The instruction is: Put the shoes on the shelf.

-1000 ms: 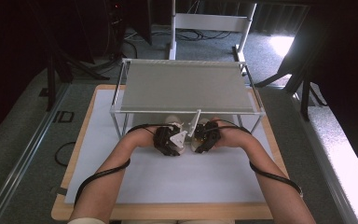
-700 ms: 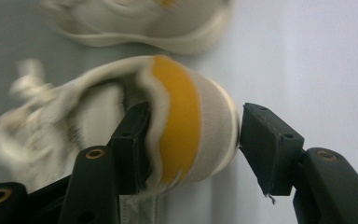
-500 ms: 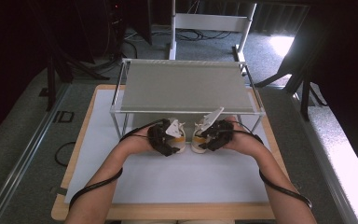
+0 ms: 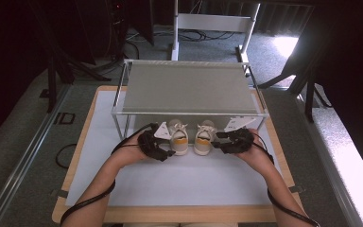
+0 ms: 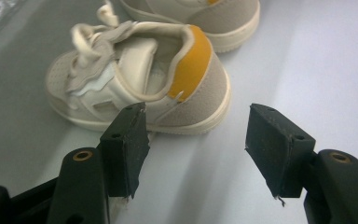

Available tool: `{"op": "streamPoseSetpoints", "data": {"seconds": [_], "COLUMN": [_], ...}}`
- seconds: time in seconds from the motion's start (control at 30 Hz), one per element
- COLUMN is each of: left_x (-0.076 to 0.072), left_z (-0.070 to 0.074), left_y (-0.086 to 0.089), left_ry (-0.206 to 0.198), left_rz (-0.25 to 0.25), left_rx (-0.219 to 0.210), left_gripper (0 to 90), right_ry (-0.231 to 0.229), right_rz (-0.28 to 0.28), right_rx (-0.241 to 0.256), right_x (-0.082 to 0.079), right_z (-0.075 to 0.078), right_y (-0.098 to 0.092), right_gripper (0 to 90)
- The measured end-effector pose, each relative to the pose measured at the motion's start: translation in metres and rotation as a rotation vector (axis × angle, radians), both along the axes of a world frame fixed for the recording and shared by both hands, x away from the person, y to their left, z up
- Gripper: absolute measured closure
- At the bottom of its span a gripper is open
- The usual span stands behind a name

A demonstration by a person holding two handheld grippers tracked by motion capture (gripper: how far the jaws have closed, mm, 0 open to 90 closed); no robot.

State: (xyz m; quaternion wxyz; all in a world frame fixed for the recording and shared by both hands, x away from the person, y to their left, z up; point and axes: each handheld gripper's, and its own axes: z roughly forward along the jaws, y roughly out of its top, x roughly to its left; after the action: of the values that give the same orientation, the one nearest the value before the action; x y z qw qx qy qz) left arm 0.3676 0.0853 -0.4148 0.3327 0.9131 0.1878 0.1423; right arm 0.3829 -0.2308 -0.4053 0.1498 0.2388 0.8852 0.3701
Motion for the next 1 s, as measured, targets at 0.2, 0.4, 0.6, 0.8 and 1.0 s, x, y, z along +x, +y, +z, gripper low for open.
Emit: {"op": "streamPoseSetpoints", "data": {"seconds": [0.2, 0.4, 0.6, 0.8, 1.0], "left_x": [-0.005, -0.006, 0.004, 0.015, 0.023], "left_z": [-0.008, -0.016, -0.025, -0.033, -0.039], "left_y": [0.007, 0.014, 0.023, 0.023, 0.018], "left_ry": [0.035, 0.027, -0.008, 0.013, 0.019], "left_rz": [0.042, 0.116, 0.252, 0.320, 0.368], "left_rx": [-0.061, -0.058, -0.067, -0.073, -0.100], "left_gripper": [38.4, 38.4, 38.4, 40.6, 54.3], "right_ry": [-0.008, -0.027, -0.035, -0.043, -0.018], "right_rz": [-0.082, -0.177, -0.247, -0.325, -0.353], "right_rx": [0.038, 0.040, 0.049, 0.049, 0.032], "right_x": [-0.006, -0.009, -0.003, 0.006, 0.013], "right_z": [-0.014, -0.025, -0.036, -0.046, -0.053], "right_y": [-0.007, -0.014, -0.019, -0.021, -0.019], "right_gripper": [54.2, 52.4, 49.4, 54.7, 73.0]}}
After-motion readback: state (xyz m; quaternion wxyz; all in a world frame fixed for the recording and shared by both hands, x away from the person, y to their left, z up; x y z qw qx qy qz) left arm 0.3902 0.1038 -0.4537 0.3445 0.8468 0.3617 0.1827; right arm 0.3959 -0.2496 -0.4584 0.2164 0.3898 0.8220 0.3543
